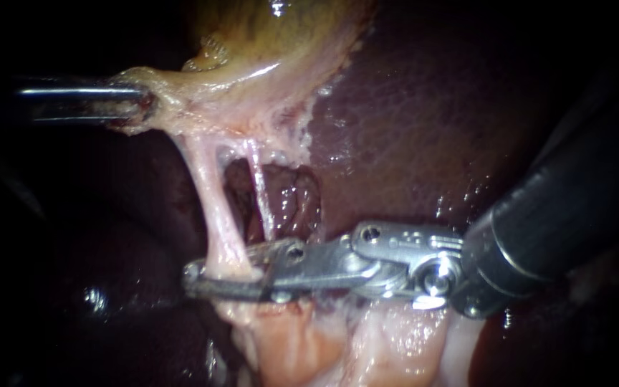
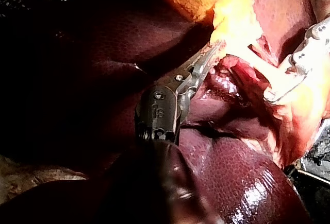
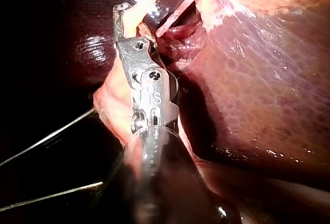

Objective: Going back first clip left tube

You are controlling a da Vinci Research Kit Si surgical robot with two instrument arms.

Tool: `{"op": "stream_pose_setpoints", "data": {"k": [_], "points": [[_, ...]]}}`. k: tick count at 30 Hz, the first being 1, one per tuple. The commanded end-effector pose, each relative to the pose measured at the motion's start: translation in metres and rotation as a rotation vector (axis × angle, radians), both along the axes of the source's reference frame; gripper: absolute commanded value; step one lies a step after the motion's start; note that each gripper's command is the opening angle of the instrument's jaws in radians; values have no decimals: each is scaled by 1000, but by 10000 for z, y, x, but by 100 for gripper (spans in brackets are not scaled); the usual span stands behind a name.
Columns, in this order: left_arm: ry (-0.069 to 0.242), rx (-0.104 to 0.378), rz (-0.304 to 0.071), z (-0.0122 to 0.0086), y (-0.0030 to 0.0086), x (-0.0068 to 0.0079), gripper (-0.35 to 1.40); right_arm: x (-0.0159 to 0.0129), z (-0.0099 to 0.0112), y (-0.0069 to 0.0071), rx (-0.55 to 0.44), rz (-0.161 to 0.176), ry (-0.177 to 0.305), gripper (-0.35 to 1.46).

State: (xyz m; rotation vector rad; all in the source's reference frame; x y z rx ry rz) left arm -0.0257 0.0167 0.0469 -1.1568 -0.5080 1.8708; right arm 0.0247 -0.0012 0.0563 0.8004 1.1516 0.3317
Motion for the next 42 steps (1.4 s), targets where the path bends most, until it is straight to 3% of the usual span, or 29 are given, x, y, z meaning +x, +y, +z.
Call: {"op": "stream_pose_setpoints", "data": {"k": [1,4,7,9,16,22,28,33,42], "points": [[0,0,0,-1,0,0,-35,-1,1,-1,0,2,-1,-35],[1,0,-1,-1,0,0,-35,0,1,-1,-1,0,-3,-27],[1,0,-2,-2,-1,-1,-35,2,3,0,-19,29,16,31],[2,-1,-2,-2,-1,-2,-35,5,7,2,-27,58,10,45],[4,-1,-5,-4,-3,-5,-35,3,22,12,-140,104,10,49],[5,-2,-6,-4,-5,-7,-35,-11,31,33,-266,143,4,50],[7,-3,-9,-4,-5,-8,-35,-56,13,53,-361,140,21,50],[8,-3,-10,-4,-6,-8,-35,-106,-9,59,-377,120,44,50],[9,-4,-11,-3,-5,-12,-35,-180,-26,66,-394,135,28,50]]}}
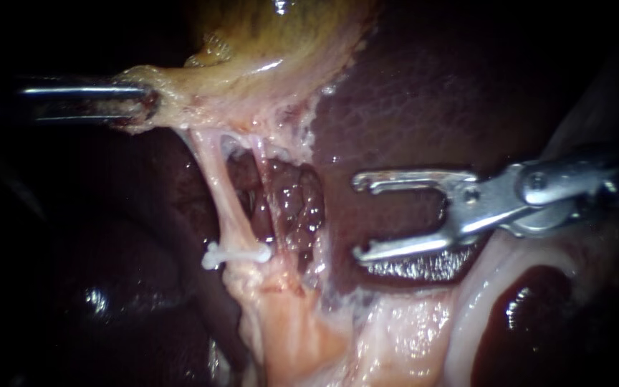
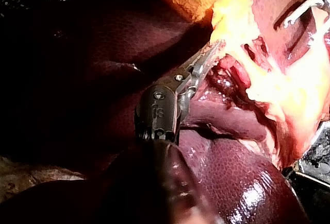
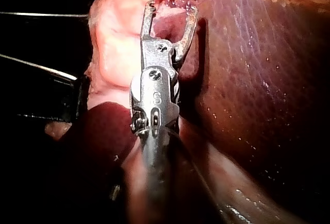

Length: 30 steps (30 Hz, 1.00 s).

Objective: Going back first clip left tube

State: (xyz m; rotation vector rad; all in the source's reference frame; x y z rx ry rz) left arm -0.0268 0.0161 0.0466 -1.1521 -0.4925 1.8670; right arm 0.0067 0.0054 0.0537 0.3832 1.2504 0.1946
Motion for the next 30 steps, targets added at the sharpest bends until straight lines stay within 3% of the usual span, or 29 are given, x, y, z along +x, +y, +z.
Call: {"op": "stream_pose_setpoints", "data": {"k": [1,8,20,24,30], "points": [[-1,1,1,0,0,-2,-35,-3,0,1,2,0,0,50],[-8,3,8,10,-2,-25,-35,-11,0,1,3,-1,0,50],[-25,-1,22,51,-3,-70,-35,-13,0,0,-3,-4,2,50],[-28,-1,30,56,-6,-76,-35,-14,-1,0,-3,-4,2,50],[-29,-1,32,55,-6,-74,-35,-15,-2,1,-1,-7,4,50]]}}
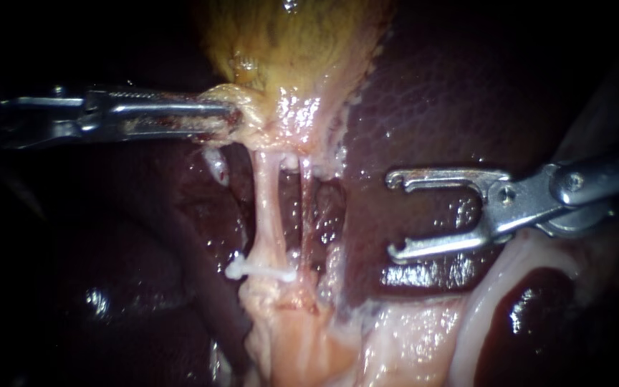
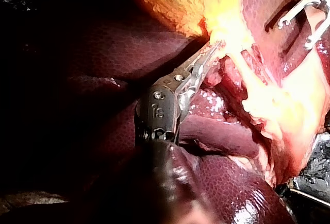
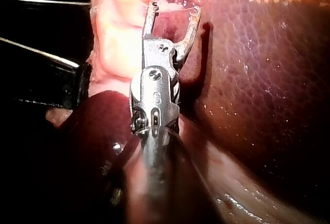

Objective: Going back first clip left tube

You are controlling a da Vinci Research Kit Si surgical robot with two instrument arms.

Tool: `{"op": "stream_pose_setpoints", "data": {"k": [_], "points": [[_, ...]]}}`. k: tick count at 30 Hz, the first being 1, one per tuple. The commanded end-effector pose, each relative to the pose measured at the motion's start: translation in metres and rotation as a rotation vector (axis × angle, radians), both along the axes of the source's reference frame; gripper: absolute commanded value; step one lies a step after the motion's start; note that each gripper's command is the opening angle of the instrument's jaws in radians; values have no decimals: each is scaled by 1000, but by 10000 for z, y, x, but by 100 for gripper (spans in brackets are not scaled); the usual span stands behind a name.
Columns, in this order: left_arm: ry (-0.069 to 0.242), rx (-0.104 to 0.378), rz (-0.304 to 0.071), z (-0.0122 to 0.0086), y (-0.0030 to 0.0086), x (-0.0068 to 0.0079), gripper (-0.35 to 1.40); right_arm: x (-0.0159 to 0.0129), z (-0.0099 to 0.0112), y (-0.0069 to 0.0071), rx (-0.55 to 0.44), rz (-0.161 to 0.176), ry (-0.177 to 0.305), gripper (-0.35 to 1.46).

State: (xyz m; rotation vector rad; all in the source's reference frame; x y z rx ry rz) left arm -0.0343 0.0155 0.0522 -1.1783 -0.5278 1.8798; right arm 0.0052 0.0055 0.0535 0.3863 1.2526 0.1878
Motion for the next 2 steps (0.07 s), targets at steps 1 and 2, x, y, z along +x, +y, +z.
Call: {"op": "stream_pose_setpoints", "data": {"k": [1,2], "points": [[-1,0,2,-2,0,2,-35,1,-1,-1,4,-8,6,50],[-2,1,3,-3,0,4,-35,2,-2,-1,7,-15,10,50]]}}
